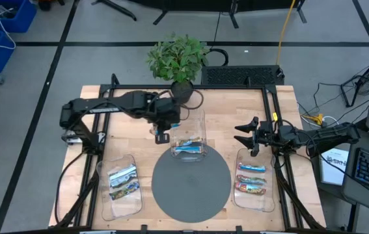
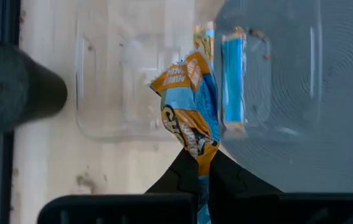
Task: Pick and place Granola Bars by type
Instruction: Put the bottom yellow granola bar into the middle transparent bin
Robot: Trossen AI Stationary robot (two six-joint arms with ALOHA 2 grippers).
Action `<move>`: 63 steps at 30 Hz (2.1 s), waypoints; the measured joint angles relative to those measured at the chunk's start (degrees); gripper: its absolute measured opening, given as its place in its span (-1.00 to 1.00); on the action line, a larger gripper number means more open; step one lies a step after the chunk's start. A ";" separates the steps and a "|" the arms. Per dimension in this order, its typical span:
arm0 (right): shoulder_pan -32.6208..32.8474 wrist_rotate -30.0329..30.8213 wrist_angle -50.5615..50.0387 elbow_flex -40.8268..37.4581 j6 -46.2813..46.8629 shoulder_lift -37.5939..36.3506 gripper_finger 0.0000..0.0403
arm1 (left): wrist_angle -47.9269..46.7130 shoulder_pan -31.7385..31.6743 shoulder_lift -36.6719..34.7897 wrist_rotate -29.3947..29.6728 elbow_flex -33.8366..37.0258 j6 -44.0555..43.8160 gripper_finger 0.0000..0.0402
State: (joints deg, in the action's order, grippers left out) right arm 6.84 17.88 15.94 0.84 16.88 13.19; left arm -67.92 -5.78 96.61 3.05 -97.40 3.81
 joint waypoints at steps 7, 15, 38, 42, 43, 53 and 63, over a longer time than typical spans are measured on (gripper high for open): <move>-0.01 -0.01 0.02 0.00 0.00 0.00 0.16 | 0.58 -2.55 9.10 0.28 -8.59 4.06 -0.95; 0.01 -0.01 0.00 0.00 0.00 0.00 0.16 | 1.45 -4.90 19.91 3.09 -15.25 8.79 -0.95; -0.01 0.01 -0.06 -0.02 0.00 0.14 0.16 | 7.99 -4.57 29.49 -2.05 -14.75 6.98 -0.96; -0.01 0.01 0.02 0.00 0.00 0.13 0.16 | 8.07 -4.14 30.51 -2.09 -14.43 6.62 -0.96; 0.00 0.00 0.02 -0.02 0.00 0.13 0.16 | 8.57 -4.10 30.52 -2.11 -14.03 6.60 -0.96; 0.01 0.01 0.02 0.00 0.00 0.13 0.16 | 14.67 -3.07 30.53 -2.60 -6.47 6.02 -0.96; 0.00 0.01 0.02 -0.01 0.00 0.13 0.16 | 14.75 -3.08 30.54 -2.79 -6.23 3.55 -0.62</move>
State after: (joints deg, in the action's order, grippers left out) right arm 6.84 17.88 15.97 0.83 16.88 13.32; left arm -53.18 -8.86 127.15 0.25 -103.63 7.37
